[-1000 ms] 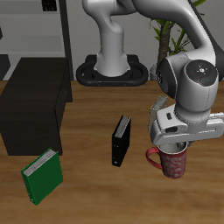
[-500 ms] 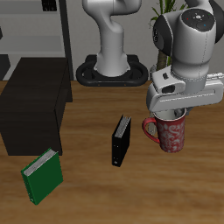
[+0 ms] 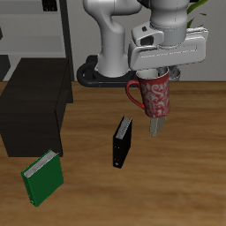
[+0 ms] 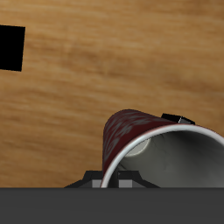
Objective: Place the red mug on top of the shelf
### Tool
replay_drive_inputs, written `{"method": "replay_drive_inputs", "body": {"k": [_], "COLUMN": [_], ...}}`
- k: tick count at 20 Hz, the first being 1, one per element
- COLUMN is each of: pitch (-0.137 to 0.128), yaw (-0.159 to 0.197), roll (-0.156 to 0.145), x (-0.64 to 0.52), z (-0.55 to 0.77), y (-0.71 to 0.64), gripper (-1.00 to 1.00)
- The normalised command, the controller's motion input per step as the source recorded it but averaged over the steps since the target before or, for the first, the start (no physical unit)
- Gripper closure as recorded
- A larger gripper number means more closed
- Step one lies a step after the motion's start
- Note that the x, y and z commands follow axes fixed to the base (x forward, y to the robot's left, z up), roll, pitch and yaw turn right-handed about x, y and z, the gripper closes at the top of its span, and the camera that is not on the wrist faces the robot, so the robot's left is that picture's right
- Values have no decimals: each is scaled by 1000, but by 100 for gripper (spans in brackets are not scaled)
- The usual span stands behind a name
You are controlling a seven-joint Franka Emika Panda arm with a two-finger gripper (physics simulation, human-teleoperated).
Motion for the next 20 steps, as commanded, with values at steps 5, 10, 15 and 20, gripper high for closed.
{"method": "replay_drive_inputs", "body": {"k": [5, 10, 15, 20], "pitch": [-22, -7, -4, -18], "yaw": [0, -16, -4, -27], "roll": [43, 39, -23, -35], "x": [-561, -420, -226, -173], "z": [298, 178, 136, 180], "y": [-409, -344, -664, -790], "gripper": [100, 100, 100, 100]}}
